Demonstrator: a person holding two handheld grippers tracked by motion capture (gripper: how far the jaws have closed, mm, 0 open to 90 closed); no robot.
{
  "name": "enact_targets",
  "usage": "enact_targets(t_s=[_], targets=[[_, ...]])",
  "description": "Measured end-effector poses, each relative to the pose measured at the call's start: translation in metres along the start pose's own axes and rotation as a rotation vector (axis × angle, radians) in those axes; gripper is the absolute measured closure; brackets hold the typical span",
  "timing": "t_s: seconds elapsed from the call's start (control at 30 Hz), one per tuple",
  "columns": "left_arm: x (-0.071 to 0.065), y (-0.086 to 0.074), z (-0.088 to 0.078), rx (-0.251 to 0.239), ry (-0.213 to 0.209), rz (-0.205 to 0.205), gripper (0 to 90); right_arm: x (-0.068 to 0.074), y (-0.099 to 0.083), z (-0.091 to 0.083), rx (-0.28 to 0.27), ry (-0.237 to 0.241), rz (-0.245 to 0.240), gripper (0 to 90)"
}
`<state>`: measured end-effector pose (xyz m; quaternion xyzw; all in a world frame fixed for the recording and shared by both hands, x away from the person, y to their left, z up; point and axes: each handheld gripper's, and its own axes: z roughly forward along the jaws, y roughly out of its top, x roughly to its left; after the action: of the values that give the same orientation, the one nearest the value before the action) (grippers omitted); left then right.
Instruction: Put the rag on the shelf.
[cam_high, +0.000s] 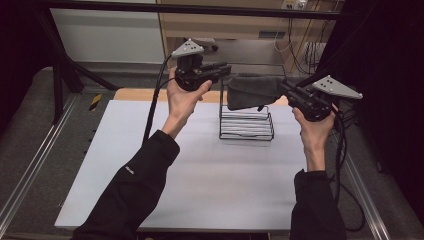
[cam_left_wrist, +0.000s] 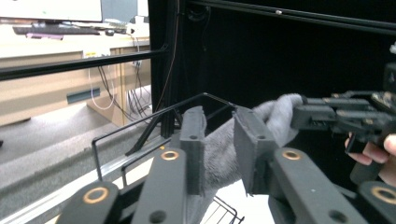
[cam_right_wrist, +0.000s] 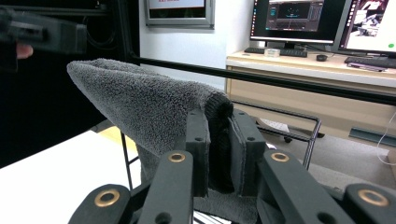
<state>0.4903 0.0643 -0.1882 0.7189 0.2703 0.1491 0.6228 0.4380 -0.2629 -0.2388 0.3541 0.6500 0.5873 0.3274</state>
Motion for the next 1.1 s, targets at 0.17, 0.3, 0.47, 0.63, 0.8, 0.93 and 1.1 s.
enact_targets(t_s=[0.17, 0.3, 0.47, 0.63, 0.8, 0.93, 1.1], targets=[[-0.002, 0.001, 0.012, 0.083, -0.009, 0.001, 85.4, 0.002, -0.003, -0.001, 0.003, 0.004, -0.016, 79.7], [-0.006, -0.004, 0.020, 0.128, -0.036, -0.004, 89.5, 0.002, -0.005, -0.002, 0.006, 0.011, -0.014, 79.5], [-0.012, -0.010, 0.024, 0.177, -0.053, 0.018, 89.6, 0.003, -0.006, -0.003, 0.016, 0.014, -0.026, 78.9], [-0.016, -0.015, 0.025, 0.205, -0.051, 0.043, 89.6, 0.005, -0.006, -0.006, 0.029, 0.022, -0.038, 76.2], [-0.015, -0.022, 0.026, 0.214, -0.050, 0.044, 89.6, 0.007, -0.004, -0.010, 0.042, 0.043, -0.043, 69.9], [-0.017, -0.030, 0.028, 0.238, -0.044, 0.069, 89.7, 0.010, -0.002, -0.014, 0.042, 0.075, -0.031, 58.4], [-0.018, -0.043, 0.035, 0.267, -0.031, 0.089, 89.7, 0.013, 0.001, -0.016, 0.040, 0.093, -0.020, 66.6]])
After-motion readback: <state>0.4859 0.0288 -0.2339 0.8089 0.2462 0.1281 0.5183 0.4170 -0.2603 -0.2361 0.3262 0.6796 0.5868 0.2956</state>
